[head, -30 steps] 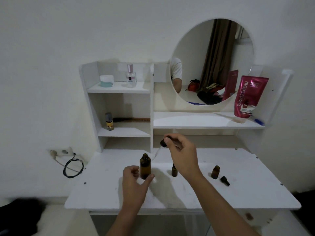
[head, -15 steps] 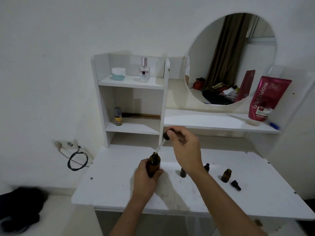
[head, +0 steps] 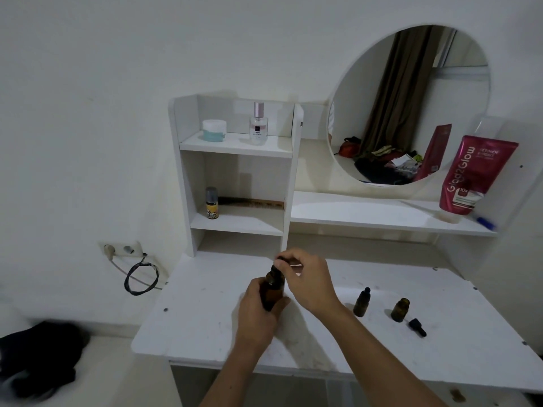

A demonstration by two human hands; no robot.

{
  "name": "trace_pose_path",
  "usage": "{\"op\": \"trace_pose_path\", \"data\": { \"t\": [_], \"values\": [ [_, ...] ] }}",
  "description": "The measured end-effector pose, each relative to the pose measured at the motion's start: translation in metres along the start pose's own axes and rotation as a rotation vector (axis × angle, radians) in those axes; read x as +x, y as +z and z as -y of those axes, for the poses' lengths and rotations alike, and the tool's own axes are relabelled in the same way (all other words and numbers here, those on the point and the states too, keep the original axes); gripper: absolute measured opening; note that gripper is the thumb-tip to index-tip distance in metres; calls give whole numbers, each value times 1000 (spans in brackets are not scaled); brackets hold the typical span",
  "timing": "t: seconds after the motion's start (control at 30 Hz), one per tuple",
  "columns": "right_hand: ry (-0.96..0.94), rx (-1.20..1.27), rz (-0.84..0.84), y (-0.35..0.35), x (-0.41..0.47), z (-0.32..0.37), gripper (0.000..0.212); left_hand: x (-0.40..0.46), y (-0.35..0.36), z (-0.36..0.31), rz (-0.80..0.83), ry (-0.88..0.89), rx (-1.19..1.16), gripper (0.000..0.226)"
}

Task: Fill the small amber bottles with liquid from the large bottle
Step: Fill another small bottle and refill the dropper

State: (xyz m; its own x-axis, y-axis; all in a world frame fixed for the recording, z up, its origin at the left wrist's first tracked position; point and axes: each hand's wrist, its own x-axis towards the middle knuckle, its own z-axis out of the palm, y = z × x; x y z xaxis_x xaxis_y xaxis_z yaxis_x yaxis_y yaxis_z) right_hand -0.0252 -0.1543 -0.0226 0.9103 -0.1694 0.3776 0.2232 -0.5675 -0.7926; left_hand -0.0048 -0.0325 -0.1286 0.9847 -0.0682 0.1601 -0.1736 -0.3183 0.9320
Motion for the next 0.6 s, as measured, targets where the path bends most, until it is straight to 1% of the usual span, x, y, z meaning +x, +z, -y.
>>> {"op": "trace_pose_path", "data": {
  "t": [0.1,0.23,0.4,0.6],
  "values": [
    [8,7,-37,6,1,-2,6,0,0,0,-2,3,-11,48],
    [-51,-47,-61,11,4,0,10,0,-1,-1,5,-9,-11,43],
    [-59,-67,-75,14,3,-2,11,-1,0,0,5,-4,1,40],
    [48,-57,-45,14,2,-2,5,0,2,2,-8,-10,12,43]
  ]
}}
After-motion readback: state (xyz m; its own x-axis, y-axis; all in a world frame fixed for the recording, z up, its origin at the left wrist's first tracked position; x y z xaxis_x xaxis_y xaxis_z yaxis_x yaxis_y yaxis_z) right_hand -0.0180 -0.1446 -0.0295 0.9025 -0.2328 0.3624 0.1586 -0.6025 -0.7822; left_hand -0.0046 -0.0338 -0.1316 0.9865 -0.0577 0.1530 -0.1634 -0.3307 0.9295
